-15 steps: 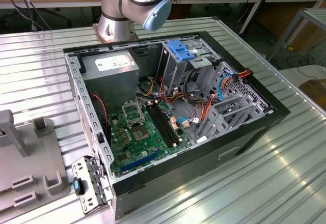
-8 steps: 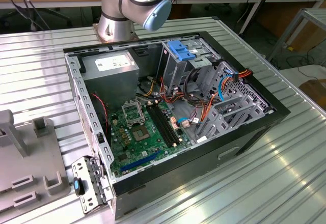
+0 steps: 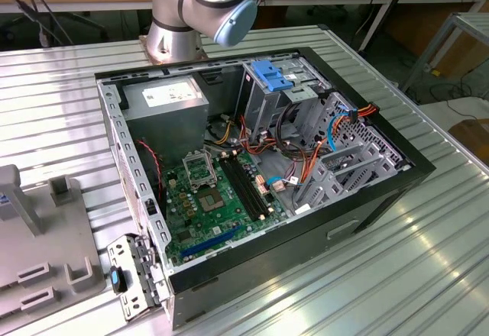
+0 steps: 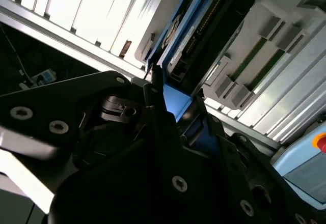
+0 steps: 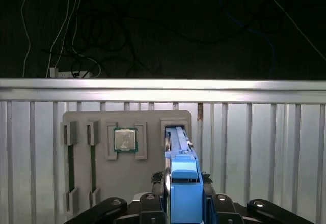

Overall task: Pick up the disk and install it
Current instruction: 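Pick up the disk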

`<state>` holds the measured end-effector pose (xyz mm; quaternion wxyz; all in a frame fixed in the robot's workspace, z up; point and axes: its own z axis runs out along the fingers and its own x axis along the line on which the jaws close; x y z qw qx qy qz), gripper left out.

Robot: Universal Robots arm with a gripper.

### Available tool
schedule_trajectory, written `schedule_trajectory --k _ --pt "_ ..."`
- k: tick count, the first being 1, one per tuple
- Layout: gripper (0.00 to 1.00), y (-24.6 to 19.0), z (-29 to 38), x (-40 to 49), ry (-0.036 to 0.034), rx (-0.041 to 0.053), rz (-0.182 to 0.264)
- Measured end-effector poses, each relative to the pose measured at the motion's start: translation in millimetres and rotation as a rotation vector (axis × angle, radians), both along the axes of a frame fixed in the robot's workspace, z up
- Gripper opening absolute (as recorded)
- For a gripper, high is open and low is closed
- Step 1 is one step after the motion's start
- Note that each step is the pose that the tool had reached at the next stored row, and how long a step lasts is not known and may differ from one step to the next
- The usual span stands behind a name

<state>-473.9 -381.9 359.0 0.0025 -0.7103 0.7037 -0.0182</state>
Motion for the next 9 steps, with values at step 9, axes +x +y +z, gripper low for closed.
schedule_trajectory --k 9 --pt "0.37 0.0 67.4 0.0 0.0001 -0.0014 0.000"
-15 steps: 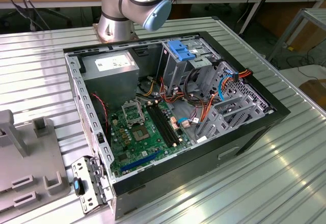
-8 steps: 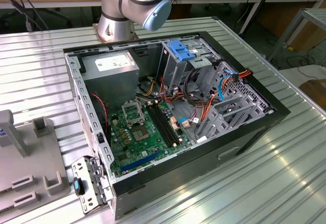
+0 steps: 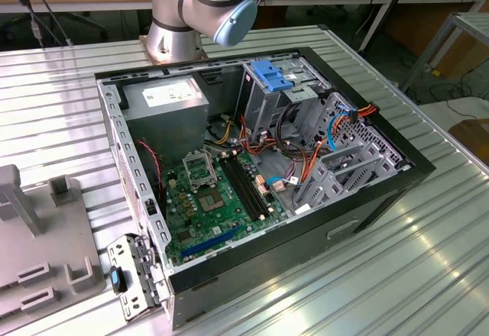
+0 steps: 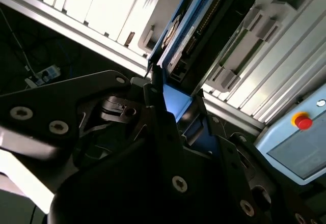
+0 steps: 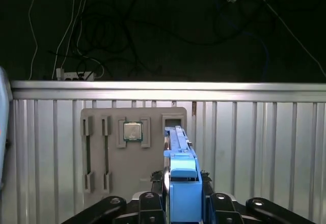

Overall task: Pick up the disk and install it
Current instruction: 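Pick up the disk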

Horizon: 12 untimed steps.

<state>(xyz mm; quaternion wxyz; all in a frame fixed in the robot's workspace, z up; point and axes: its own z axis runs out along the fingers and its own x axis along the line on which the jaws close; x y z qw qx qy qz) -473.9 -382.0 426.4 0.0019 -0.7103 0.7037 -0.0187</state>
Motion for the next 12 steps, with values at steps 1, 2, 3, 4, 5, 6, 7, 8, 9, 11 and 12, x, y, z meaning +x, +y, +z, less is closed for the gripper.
schedule_trajectory --k 1,2,3,4,5,6,7,8,9,11,12 --pt "0.37 0.0 5.0 0.0 0.0000 -0.0002 0.000" --pt "0.37 0.0 9.5 0.0 -0.0001 -0.0003 0.000" --pt "0.37 0.0 14.3 0.0 0.0000 -0.0007 0.000" --pt "0.37 0.0 22.6 0.0 -0.0001 -0.0010 0.000" --pt "0.37 0.0 28.4 0.0 0.0000 -0.0013 0.000" --pt "0.37 0.0 33.2 0.0 -0.0002 -0.0015 0.000" --pt "0.37 0.0 39.5 -0.1 -0.0001 -0.0017 0.000" --pt "0.37 0.0 44.5 -0.1 -0.0001 -0.0020 0.000" --pt "0.37 0.0 52.1 0.0 0.0000 -0.0025 0.000" --pt "0.37 0.0 72.4 0.0 -0.0001 -0.0038 0.000" --pt "0.37 0.0 78.5 0.0 0.0000 -0.0041 0.000"
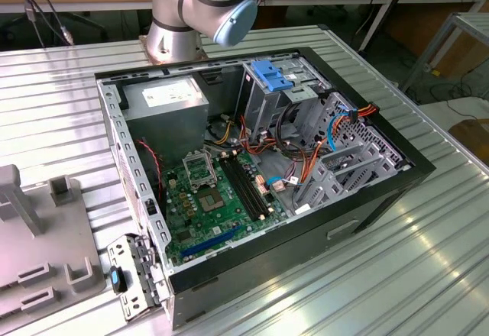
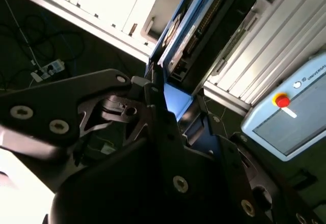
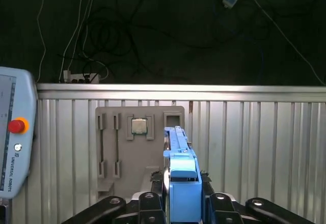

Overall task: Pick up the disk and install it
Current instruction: 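Pick up the disk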

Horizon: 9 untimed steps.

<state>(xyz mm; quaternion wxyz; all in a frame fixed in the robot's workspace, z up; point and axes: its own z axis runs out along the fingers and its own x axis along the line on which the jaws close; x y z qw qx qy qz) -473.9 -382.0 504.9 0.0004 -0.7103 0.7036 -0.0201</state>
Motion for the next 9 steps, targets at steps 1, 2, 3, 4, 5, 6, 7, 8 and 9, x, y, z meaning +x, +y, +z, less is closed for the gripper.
schedule_trajectory --k 1,2,3,4,5,6,7,8,9 --pt "0.37 0.0 7.5 0.0 -0.0001 -0.0004 0.000" --pt "0.37 0.0 14.0 0.0 0.0000 -0.0009 0.000" --pt "0.37 0.0 25.4 0.0 0.0000 -0.0018 0.000" --pt "0.37 0.0 28.0 0.0 -0.0001 -0.0020 0.000" --pt "0.37 0.0 28.6 0.0 0.0001 -0.0021 0.000" --pt "0.37 0.0 28.6 0.1 -0.0001 -0.0020 0.000" --pt "0.37 0.0 28.7 0.1 -0.0001 -0.0020 0.000" --pt "0.37 0.0 28.8 0.0 -0.0001 -0.0020 0.000" --pt "0.37 0.0 28.9 0.0 -0.0003 -0.0020 0.000"
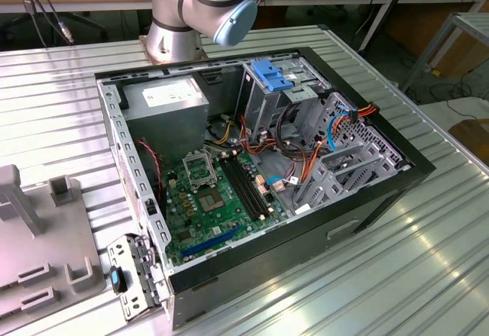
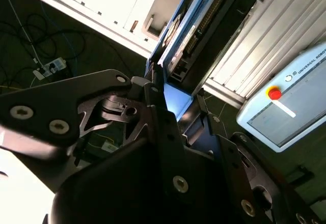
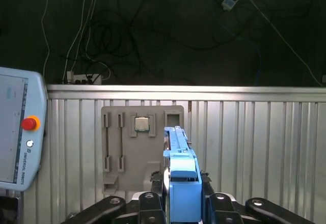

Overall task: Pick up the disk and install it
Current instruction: 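Pick up the disk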

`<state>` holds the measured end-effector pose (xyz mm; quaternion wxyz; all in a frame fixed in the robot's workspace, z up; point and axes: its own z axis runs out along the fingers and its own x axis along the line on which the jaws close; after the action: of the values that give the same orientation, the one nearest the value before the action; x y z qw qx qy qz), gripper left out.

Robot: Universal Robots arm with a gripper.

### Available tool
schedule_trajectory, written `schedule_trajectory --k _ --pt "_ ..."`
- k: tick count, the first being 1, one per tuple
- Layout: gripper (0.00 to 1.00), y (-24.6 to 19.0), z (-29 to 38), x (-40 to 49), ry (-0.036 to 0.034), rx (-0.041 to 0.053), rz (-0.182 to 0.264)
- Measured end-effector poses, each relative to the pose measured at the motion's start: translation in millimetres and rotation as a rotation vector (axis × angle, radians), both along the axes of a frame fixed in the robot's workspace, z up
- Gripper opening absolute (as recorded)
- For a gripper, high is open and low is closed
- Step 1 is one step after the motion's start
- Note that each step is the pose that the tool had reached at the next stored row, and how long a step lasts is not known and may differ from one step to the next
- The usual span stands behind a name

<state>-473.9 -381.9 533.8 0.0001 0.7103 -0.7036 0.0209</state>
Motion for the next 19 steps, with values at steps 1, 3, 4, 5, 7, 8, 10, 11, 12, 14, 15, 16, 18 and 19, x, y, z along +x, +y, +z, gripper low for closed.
schedule_trajectory --k 1,3,4,5,7,8,10,11,12,14,15,16,18,19 --pt "0.37 -0.1 2.6 -0.1 -0.0002 0.0001 0.000" --pt "0.37 0.0 11.8 0.0 -0.0001 -0.0001 0.000" --pt "0.37 0.0 14.7 0.0 -0.0002 -0.0001 0.000" --pt "0.37 0.0 16.6 0.0 -0.0005 -0.0001 0.000" --pt "0.37 0.0 17.2 0.1 -0.0014 -0.0001 0.000" --pt "0.37 0.0 17.1 0.1 -0.0016 0.0000 0.000" --pt "0.37 0.0 17.2 2.2 -0.0015 0.0000 0.000" --pt "0.37 0.0 17.1 3.9 -0.0015 -0.0001 0.000" --pt "0.37 0.0 17.1 5.5 -0.0015 0.0000 0.000" --pt "0.37 0.0 17.1 8.3 -0.0016 -0.0001 0.000" --pt "0.37 0.0 17.1 10.0 -0.0016 -0.0001 0.000" --pt "0.37 0.0 17.0 13.4 -0.0016 -0.0001 0.000" --pt "0.37 0.0 17.0 15.9 -0.0017 0.0000 0.000" --pt "0.37 0.0 16.9 17.7 -0.0016 0.0000 0.000"
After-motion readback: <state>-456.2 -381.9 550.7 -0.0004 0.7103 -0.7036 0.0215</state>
